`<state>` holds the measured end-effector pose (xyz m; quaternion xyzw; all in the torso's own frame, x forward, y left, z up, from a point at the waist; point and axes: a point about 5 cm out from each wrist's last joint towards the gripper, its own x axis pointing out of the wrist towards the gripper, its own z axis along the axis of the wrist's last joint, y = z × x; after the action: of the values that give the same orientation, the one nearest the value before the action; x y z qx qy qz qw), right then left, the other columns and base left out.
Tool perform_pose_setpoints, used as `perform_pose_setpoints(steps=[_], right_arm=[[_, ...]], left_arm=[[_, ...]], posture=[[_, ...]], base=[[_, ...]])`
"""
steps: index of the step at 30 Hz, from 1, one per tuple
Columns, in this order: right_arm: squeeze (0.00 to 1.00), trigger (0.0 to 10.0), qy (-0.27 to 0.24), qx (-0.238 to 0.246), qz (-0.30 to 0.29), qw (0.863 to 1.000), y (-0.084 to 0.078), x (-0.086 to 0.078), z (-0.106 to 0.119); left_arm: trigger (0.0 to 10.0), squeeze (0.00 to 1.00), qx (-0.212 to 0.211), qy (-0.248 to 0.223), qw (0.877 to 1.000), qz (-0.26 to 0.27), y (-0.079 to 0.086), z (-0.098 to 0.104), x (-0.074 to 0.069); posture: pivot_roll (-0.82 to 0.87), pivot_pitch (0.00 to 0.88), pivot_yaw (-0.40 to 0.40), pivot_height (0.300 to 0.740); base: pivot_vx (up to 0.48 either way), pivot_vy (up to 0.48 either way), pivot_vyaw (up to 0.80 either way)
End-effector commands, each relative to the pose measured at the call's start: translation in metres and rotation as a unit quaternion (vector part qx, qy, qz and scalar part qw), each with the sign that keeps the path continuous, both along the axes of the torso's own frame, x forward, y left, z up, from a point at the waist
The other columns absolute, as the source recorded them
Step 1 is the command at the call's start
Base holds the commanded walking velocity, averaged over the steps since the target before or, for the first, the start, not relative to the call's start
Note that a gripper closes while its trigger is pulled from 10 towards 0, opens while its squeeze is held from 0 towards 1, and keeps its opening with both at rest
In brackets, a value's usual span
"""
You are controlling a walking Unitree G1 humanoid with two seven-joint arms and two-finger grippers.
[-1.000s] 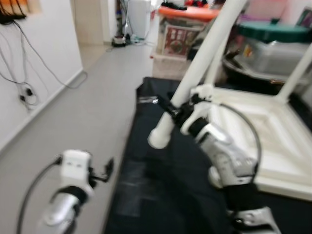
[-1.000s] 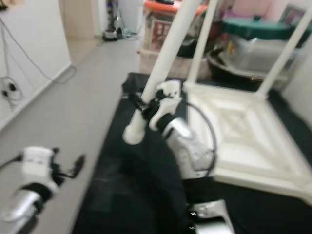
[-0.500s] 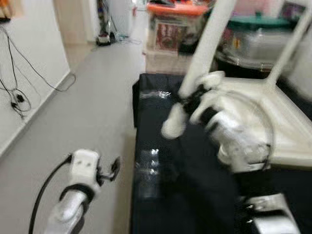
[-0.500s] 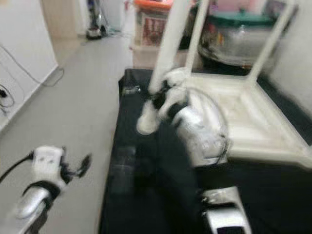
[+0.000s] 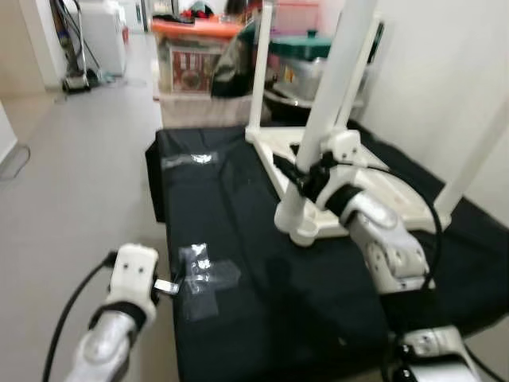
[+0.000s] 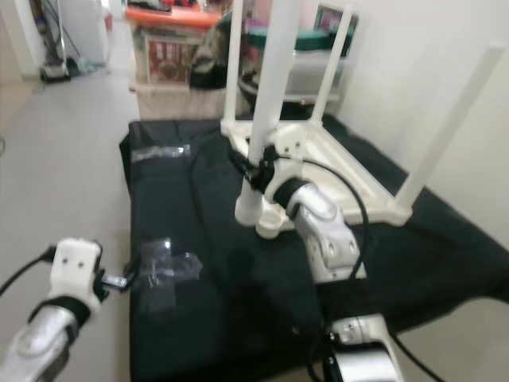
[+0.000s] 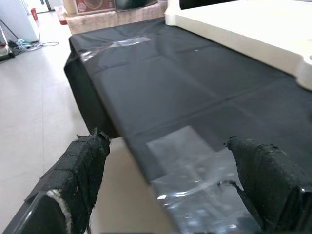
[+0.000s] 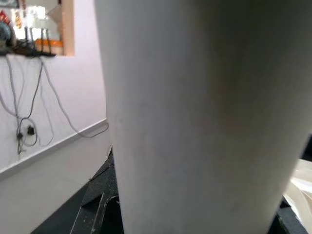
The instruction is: Building children table
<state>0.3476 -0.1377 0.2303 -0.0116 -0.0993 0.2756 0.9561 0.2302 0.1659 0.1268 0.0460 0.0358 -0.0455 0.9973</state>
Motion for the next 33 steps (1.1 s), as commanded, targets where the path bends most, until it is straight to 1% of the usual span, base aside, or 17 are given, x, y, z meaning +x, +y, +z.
perform_pose_setpoints(steps=[1,6,11,12,15,16,20,24,30,33], right_arm=[[0.00,10.0,-0.003,-0.003,-0.005,1.000,0.000,0.002,0.000],[0.00,10.0,-0.002,-0.004,-0.007,1.000,0.003,0.005,-0.004],[0.00,10.0,-0.003,-0.004,-0.003,1.000,0.007,0.005,-0.005],[0.00,10.0,-0.003,0.002,0.002,1.000,0.013,0.004,-0.006],[0.00,10.0,-0.002,0.008,0.004,1.000,0.017,0.004,-0.007],[0.00,10.0,-0.001,0.011,0.004,1.000,0.019,0.004,-0.008],[0.00,10.0,0.002,0.016,0.008,1.000,0.023,0.002,-0.012],[0.00,10.0,0.001,0.017,0.009,1.000,0.024,0.002,-0.013],[0.00,10.0,0.002,0.019,0.009,1.000,0.027,0.002,-0.014],[0.00,10.0,0.002,0.020,0.009,1.000,0.027,0.001,-0.014]], left_arm=[[10.0,0.00,0.000,0.003,1.000,0.006,0.002,-0.002,0.000],[10.0,0.00,0.008,0.001,1.000,0.023,0.008,-0.002,0.003],[10.0,0.00,0.011,0.001,0.999,0.031,0.009,-0.003,0.005],[10.0,0.00,0.014,0.002,0.999,0.032,0.010,-0.003,0.006],[10.0,0.00,0.014,0.001,0.999,0.033,0.010,-0.003,0.006],[10.0,0.00,0.010,0.000,0.999,0.033,0.009,-0.003,0.006],[10.0,0.00,-0.011,-0.004,0.999,0.036,0.010,-0.001,0.006],[10.0,0.00,-0.010,-0.007,0.999,0.038,0.011,-0.001,0.007],[10.0,0.00,-0.026,-0.010,0.998,0.056,0.017,0.000,0.009],[10.0,0.00,-0.027,-0.012,0.998,0.057,0.018,0.001,0.008]], posture=[[0.02,0.000,-0.066,0.740],[0.02,0.000,-0.066,0.740],[0.02,0.000,-0.067,0.740],[0.03,0.000,-0.065,0.740],[0.03,0.000,-0.065,0.740],[0.03,0.000,-0.063,0.740],[0.03,0.000,-0.061,0.740],[0.03,0.000,-0.059,0.740],[0.03,0.000,-0.052,0.740],[0.03,0.000,-0.052,0.740]], base=[[0.000,0.000,0.00],[0.000,0.000,0.00],[0.000,0.000,0.00],[0.000,-0.480,0.00],[0.000,-0.480,0.00],[0.000,-0.480,0.00],[0.000,0.000,0.00],[0.000,0.000,0.00],[0.000,0.000,0.00],[0.000,0.000,0.00]])
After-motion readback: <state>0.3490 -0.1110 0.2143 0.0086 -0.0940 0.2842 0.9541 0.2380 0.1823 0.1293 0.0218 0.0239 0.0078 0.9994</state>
